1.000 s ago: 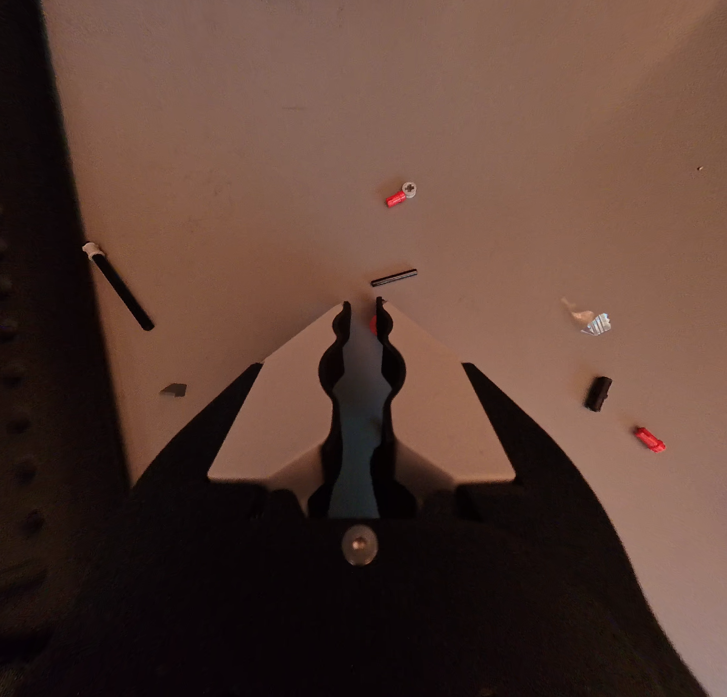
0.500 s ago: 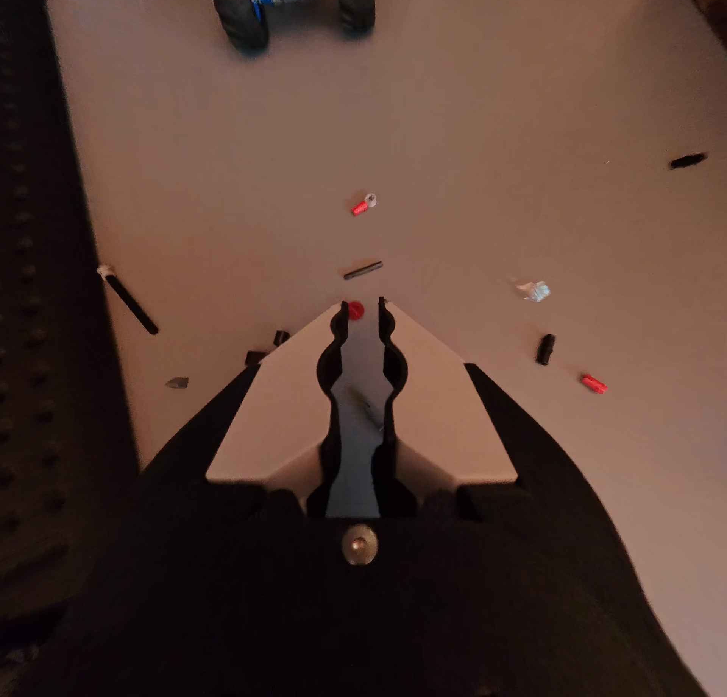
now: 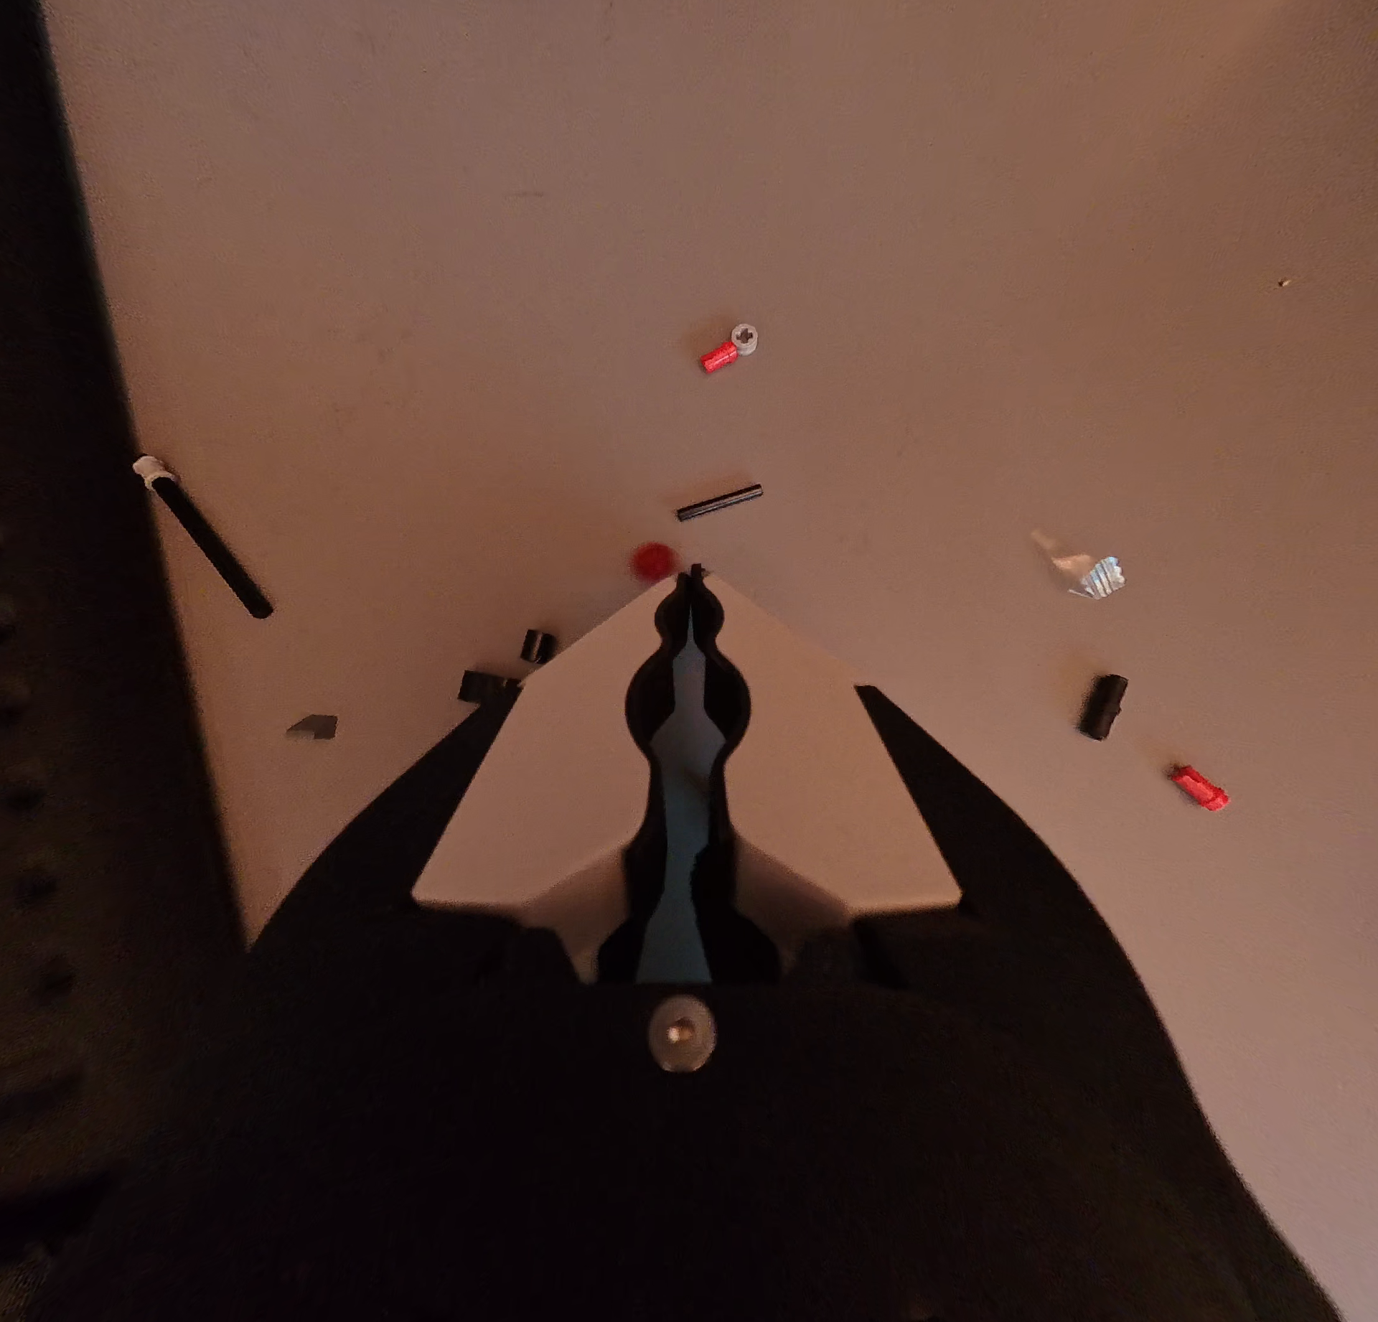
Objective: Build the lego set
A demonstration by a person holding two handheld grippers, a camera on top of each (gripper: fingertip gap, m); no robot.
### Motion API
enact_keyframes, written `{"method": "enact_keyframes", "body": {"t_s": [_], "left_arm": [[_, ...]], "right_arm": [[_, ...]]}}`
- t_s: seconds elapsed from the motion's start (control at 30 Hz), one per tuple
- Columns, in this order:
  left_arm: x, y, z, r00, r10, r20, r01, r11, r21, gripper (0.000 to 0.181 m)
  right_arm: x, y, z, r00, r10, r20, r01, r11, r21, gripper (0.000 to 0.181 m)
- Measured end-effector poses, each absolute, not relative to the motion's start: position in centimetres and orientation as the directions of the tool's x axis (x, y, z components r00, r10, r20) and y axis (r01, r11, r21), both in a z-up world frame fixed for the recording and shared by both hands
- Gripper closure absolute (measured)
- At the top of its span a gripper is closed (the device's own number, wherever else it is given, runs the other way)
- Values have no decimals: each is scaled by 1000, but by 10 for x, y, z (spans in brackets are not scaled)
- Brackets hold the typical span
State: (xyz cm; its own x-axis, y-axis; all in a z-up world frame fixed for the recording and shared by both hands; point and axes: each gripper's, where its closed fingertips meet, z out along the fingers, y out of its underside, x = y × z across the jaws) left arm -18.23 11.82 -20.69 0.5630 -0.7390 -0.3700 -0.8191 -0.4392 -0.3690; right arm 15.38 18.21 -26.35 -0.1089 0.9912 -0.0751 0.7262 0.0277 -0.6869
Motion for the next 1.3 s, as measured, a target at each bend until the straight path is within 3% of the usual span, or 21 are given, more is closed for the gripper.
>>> {"method": "enact_keyframes", "body": {"t_s": [0.43,0.6,0.83,1.0,1.3], "left_arm": [[-178,113,-209,589,-713,-382,-801,-449,-396,98],[-176,112,-205,579,-721,-381,-808,-445,-387,103],[-174,122,-209,560,-772,-301,-811,-436,-390,90],[-162,125,-215,550,-797,-250,-807,-431,-403,91],[-139,105,-215,685,-678,-267,-724,-592,-354,91]], "right_arm": [[156,185,-258,-91,993,-74,715,14,-699,173],[162,217,-247,64,998,-28,677,-64,-733,173],[209,294,-178,456,886,-88,295,-244,-924,173],[264,329,-149,620,749,-232,-1,-295,-956,177],[288,338,-137,680,689,-250,-87,-262,-961,178]]}}
